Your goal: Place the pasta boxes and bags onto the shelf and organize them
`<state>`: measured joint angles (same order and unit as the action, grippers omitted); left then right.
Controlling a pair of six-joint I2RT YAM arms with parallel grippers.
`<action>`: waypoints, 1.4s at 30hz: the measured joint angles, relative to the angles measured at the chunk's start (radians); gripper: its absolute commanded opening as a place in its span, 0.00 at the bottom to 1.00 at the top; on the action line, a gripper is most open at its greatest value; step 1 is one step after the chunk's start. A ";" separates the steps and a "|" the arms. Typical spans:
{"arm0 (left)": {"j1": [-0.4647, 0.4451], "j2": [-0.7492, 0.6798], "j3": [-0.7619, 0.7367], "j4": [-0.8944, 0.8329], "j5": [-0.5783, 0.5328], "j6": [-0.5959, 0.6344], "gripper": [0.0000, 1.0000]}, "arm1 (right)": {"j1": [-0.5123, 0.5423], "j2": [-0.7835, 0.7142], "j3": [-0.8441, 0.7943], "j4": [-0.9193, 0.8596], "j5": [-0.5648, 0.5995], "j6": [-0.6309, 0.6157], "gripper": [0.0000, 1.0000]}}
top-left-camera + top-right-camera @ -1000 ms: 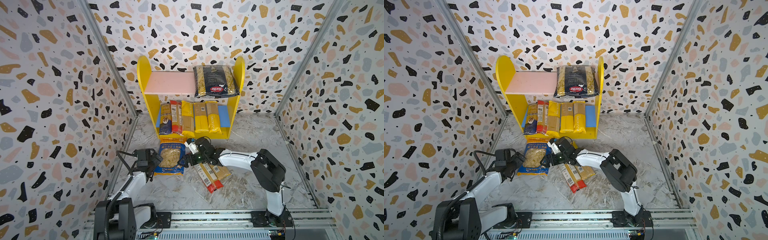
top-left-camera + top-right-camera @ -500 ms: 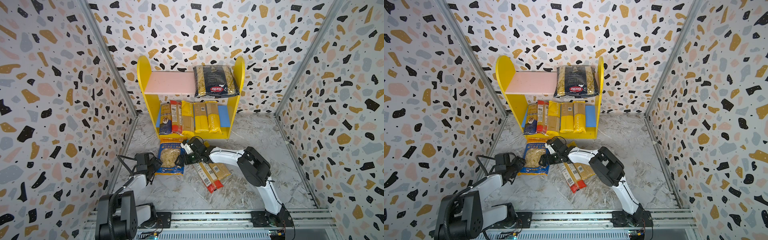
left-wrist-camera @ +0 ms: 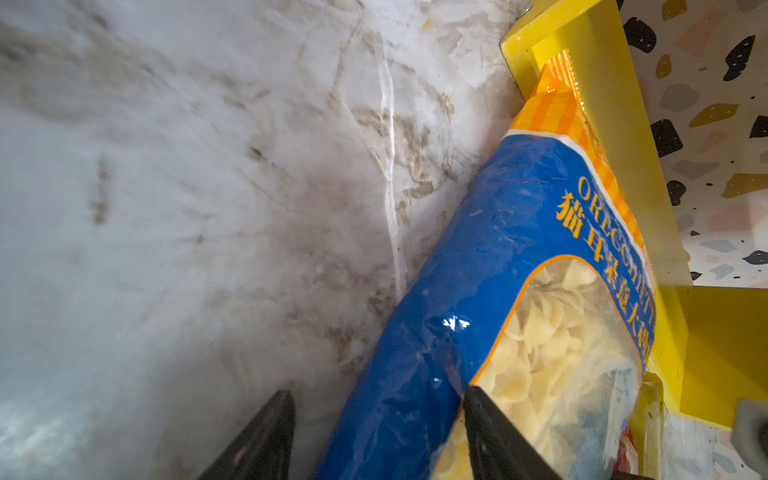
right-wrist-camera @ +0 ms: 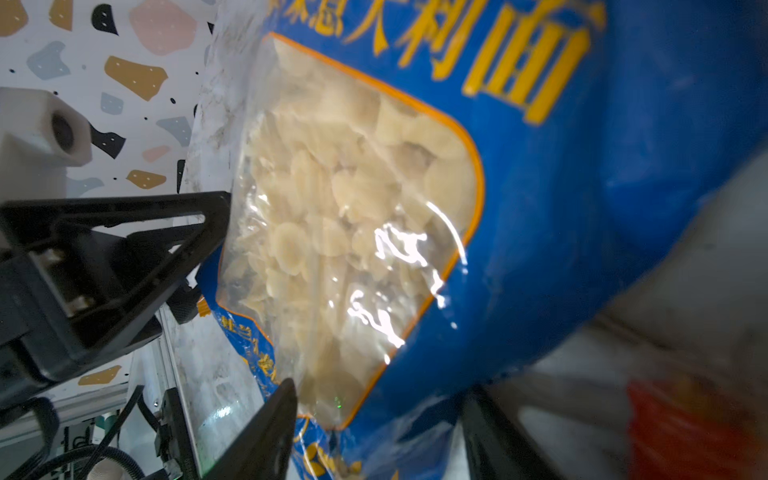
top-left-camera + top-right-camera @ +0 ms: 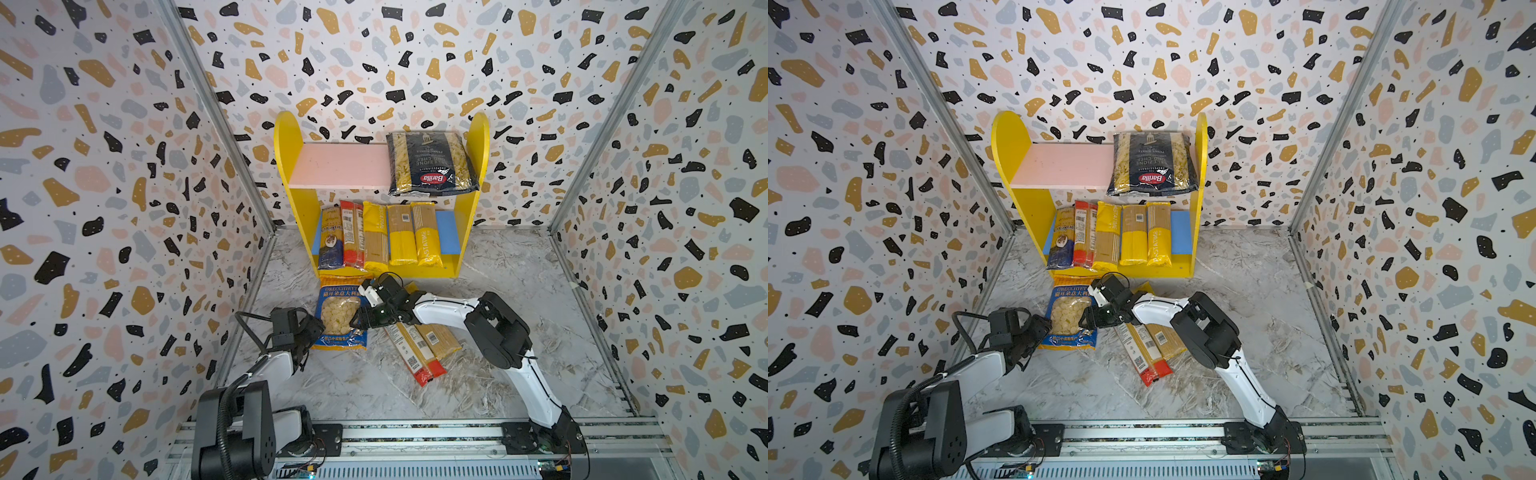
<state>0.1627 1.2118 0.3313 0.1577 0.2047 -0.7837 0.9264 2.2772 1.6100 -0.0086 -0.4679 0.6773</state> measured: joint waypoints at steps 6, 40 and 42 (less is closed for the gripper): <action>0.001 0.002 -0.012 0.026 0.020 0.006 0.63 | 0.004 0.007 -0.001 0.008 -0.011 0.015 0.19; -0.001 -0.350 -0.204 -0.048 0.384 -0.052 0.98 | -0.097 -0.346 -0.641 0.456 -0.394 0.244 0.00; -0.001 -0.395 -0.237 -0.031 0.415 -0.087 0.99 | -0.090 -0.346 -0.651 0.489 -0.406 0.277 0.00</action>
<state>0.1616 0.8165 0.0940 0.1265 0.6193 -0.8707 0.8360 1.9316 0.9588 0.4808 -0.8734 0.9539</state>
